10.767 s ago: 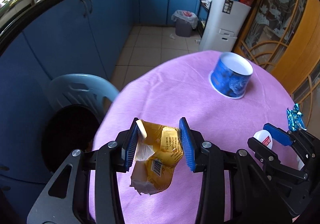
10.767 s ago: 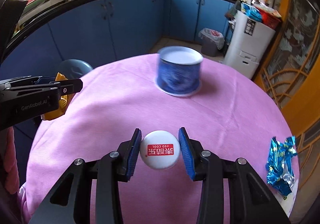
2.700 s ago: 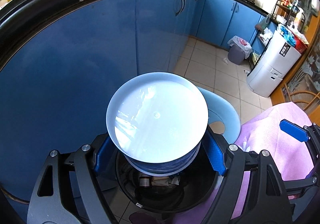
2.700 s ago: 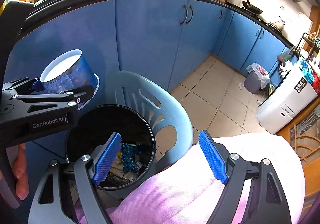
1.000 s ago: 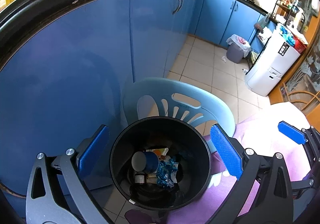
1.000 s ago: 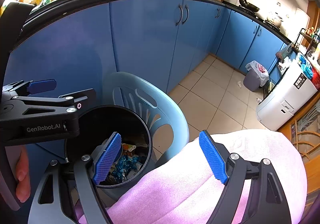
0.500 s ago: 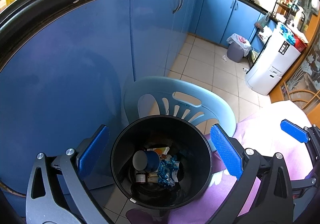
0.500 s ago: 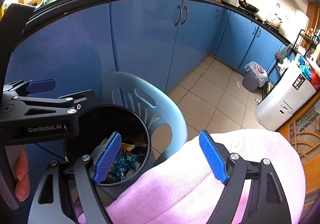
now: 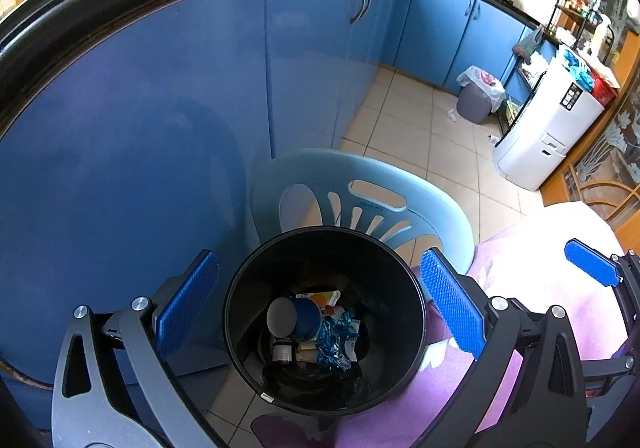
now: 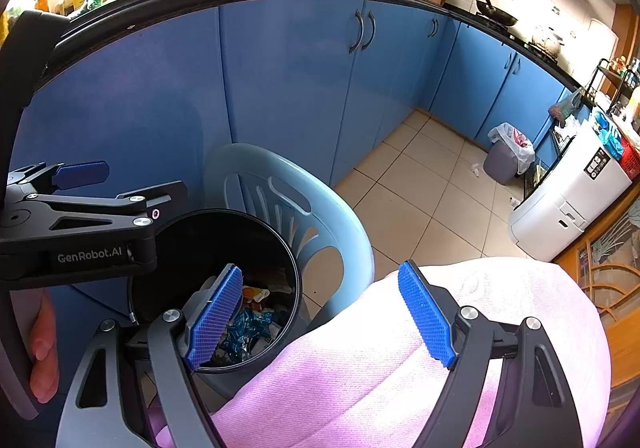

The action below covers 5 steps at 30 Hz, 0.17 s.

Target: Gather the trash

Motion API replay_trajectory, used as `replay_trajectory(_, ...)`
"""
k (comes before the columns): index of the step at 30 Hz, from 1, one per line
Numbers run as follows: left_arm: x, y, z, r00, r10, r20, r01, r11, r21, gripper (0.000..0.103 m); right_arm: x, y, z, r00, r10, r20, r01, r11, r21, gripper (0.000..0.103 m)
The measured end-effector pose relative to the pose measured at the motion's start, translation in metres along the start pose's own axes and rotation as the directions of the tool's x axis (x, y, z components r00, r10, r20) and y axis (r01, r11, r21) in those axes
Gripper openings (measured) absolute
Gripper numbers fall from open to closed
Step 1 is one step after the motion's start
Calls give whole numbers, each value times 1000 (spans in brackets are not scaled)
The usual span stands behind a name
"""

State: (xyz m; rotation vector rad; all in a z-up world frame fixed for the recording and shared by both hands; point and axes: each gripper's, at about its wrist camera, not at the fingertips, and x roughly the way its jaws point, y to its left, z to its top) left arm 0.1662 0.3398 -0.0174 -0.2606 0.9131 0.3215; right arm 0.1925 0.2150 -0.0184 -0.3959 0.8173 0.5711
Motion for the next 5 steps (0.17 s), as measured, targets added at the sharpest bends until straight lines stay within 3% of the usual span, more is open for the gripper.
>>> replay_trajectory(5,-1,0,-2,1000,3,-1,-3,1000,1,100,0,1,1,1000,1,1,-1,1000,1,78)
